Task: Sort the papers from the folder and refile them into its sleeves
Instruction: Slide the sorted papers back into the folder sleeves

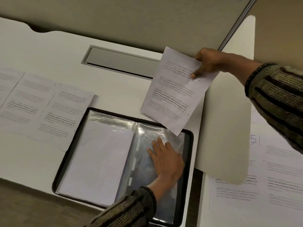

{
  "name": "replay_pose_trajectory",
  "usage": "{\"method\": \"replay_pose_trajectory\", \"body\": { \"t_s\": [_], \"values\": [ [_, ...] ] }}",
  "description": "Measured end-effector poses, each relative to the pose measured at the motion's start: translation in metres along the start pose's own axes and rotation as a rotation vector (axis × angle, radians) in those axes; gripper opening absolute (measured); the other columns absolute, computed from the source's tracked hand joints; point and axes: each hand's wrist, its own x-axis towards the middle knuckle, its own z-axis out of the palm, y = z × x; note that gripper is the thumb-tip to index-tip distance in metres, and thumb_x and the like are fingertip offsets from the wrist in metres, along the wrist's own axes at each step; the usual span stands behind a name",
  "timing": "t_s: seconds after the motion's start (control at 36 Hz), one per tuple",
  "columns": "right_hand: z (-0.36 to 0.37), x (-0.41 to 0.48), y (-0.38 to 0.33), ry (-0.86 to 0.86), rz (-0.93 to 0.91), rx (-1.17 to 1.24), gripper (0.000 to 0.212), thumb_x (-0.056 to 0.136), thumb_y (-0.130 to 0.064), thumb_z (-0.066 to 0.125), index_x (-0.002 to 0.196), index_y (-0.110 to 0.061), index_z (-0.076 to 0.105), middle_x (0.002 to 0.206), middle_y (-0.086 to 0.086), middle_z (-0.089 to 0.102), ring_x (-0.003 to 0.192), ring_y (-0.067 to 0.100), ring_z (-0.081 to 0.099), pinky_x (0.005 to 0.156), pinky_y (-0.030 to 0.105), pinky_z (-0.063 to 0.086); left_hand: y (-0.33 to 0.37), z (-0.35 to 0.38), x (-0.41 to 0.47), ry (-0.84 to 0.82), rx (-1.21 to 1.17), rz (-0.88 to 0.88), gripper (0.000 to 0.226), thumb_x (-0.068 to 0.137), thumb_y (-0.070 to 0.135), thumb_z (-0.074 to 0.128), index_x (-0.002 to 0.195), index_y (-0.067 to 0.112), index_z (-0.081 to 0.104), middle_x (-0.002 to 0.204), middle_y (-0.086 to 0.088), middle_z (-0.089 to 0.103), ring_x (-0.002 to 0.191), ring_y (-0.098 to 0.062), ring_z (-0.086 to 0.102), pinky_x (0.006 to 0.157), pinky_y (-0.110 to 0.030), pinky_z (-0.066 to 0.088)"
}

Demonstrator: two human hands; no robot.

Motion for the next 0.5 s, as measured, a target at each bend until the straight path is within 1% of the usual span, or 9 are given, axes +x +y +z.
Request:
{"method": "replay_pose_trajectory", "body": {
  "t_s": [0.08,0.14,0.19,0.25,0.33,0.39,0.44,0.47,0.5],
  "values": [
    [-0.005,0.002,0.004,-0.022,0.009,0.029,0.034,0.074,-0.029,0.096,0.090,-0.010,0.073,0.085,0.007,0.071,0.074,0.025,0.061,0.062,0.029,0.048,-0.014,0.002,-0.004,0.109,-0.096,0.089,0.025,0.104,0.035,0.055,0.118,0.021,0.070,0.162,-0.011,0.036,0.155,-0.035,0.026,0.123,-0.054,0.034],
    [-0.008,0.001,0.004,-0.036,0.009,0.032,0.032,0.074,-0.028,0.095,0.085,-0.010,0.072,0.082,0.007,0.070,0.073,0.025,0.061,0.060,0.029,0.047,-0.025,0.004,-0.003,0.185,-0.151,0.125,0.017,0.102,0.031,0.061,0.107,0.024,0.075,0.151,-0.004,0.049,0.147,-0.028,0.036,0.117,-0.046,0.041],
    [-0.011,0.000,0.005,-0.051,0.005,0.029,0.033,0.075,-0.029,0.095,0.087,-0.007,0.072,0.083,0.008,0.070,0.072,0.025,0.062,0.058,0.028,0.047,-0.032,0.002,-0.002,0.226,-0.269,0.087,0.014,0.101,0.034,0.066,0.101,0.026,0.078,0.131,0.006,0.061,0.129,-0.016,0.046,0.108,-0.039,0.047],
    [-0.013,-0.001,0.006,-0.061,0.005,0.049,0.034,0.075,-0.029,0.095,0.090,-0.007,0.074,0.086,0.010,0.072,0.071,0.024,0.062,0.057,0.028,0.047,-0.035,0.003,-0.002,0.198,-0.410,-0.019,0.012,0.099,0.038,0.069,0.095,0.029,0.076,0.109,0.014,0.067,0.109,-0.008,0.052,0.098,-0.037,0.052],
    [-0.016,-0.001,0.008,-0.066,0.006,0.088,0.033,0.075,-0.027,0.094,0.097,-0.011,0.076,0.090,0.005,0.075,0.072,0.020,0.064,0.061,0.028,0.049,-0.038,0.002,-0.002,0.155,-0.604,-0.182,0.018,0.094,0.048,0.075,0.086,0.032,0.072,0.083,0.019,0.069,0.088,-0.005,0.064,0.085,-0.037,0.059],
    [-0.019,-0.003,0.007,-0.076,0.006,0.098,0.031,0.076,-0.026,0.094,0.098,-0.013,0.077,0.090,0.001,0.076,0.072,0.017,0.065,0.060,0.027,0.049,-0.036,-0.001,-0.004,0.148,-0.690,-0.228,0.026,0.091,0.054,0.077,0.081,0.032,0.068,0.074,0.017,0.068,0.078,-0.005,0.066,0.078,-0.033,0.060],
    [-0.021,-0.003,0.008,-0.093,0.010,0.120,0.029,0.076,-0.025,0.094,0.098,-0.015,0.078,0.088,-0.003,0.078,0.072,0.016,0.067,0.063,0.027,0.051,-0.032,-0.009,-0.008,0.138,-0.741,-0.237,0.033,0.090,0.056,0.075,0.077,0.029,0.064,0.069,0.012,0.065,0.067,-0.004,0.063,0.067,-0.022,0.055],
    [-0.023,-0.003,0.009,-0.099,0.015,0.132,0.029,0.075,-0.025,0.094,0.098,-0.016,0.079,0.087,-0.005,0.079,0.073,0.017,0.068,0.066,0.027,0.052,-0.030,-0.013,-0.011,0.141,-0.744,-0.235,0.035,0.091,0.057,0.073,0.077,0.027,0.061,0.068,0.010,0.064,0.063,-0.004,0.061,0.062,-0.018,0.051],
    [-0.025,-0.003,0.010,-0.103,0.017,0.138,0.029,0.075,-0.025,0.094,0.099,-0.016,0.080,0.087,-0.006,0.079,0.074,0.017,0.069,0.068,0.028,0.053,-0.029,-0.015,-0.012,0.155,-0.731,-0.231,0.035,0.093,0.057,0.069,0.079,0.026,0.060,0.068,0.009,0.063,0.062,-0.005,0.060,0.060,-0.018,0.049]
  ]
}}
